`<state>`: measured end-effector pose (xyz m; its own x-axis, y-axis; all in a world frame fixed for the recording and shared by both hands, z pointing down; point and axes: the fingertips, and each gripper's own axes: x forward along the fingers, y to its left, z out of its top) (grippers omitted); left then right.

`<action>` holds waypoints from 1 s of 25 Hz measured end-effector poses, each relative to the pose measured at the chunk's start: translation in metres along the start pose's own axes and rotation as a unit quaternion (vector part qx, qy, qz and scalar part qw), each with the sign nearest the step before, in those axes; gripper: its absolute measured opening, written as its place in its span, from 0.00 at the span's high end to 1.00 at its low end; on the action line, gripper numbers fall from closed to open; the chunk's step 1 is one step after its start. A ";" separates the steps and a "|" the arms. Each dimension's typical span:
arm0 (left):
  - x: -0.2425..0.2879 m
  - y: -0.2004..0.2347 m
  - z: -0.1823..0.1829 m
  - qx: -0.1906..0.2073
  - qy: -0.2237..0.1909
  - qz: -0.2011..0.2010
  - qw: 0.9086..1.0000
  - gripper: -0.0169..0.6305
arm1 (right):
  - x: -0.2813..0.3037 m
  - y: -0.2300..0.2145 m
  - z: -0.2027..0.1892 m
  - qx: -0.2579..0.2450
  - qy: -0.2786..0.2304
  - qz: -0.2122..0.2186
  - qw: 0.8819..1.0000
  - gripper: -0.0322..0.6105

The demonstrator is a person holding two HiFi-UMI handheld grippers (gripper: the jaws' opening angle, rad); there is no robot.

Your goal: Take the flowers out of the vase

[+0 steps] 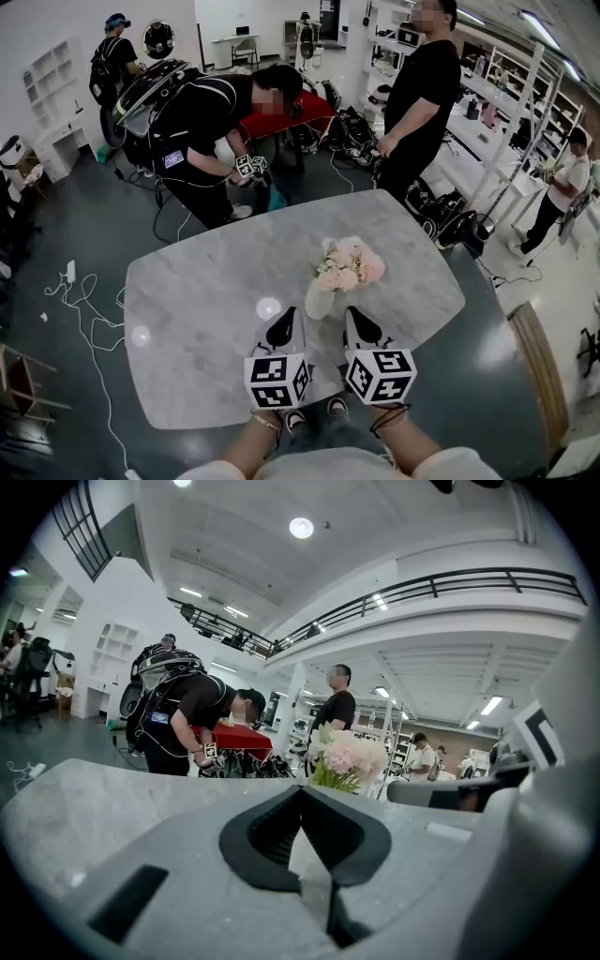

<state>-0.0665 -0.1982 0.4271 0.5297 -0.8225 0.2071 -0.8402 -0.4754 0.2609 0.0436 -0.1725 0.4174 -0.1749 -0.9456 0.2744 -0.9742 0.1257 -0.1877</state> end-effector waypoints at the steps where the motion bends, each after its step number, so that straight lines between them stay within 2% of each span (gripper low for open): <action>1: 0.002 0.000 -0.003 0.000 0.003 0.002 1.000 0.96 | 0.002 -0.002 -0.002 0.002 0.002 0.001 1.000 0.94; 7: 0.009 -0.007 -0.015 0.010 0.022 0.004 1.000 0.96 | 0.010 -0.016 -0.008 0.020 0.009 0.006 1.000 0.94; 12: 0.018 -0.015 -0.012 0.010 0.016 -0.007 1.000 0.96 | 0.019 -0.019 -0.007 0.025 0.015 0.018 0.999 0.94; 25: 0.038 -0.026 -0.035 0.024 0.036 -0.029 0.999 0.96 | 0.024 -0.042 -0.018 0.036 0.022 0.026 0.999 0.94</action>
<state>-0.0205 -0.2061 0.4611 0.5826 -0.7700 0.2601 -0.8119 -0.5371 0.2286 0.0772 -0.1954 0.4488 -0.2325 -0.9242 0.3029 -0.9512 0.1511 -0.2690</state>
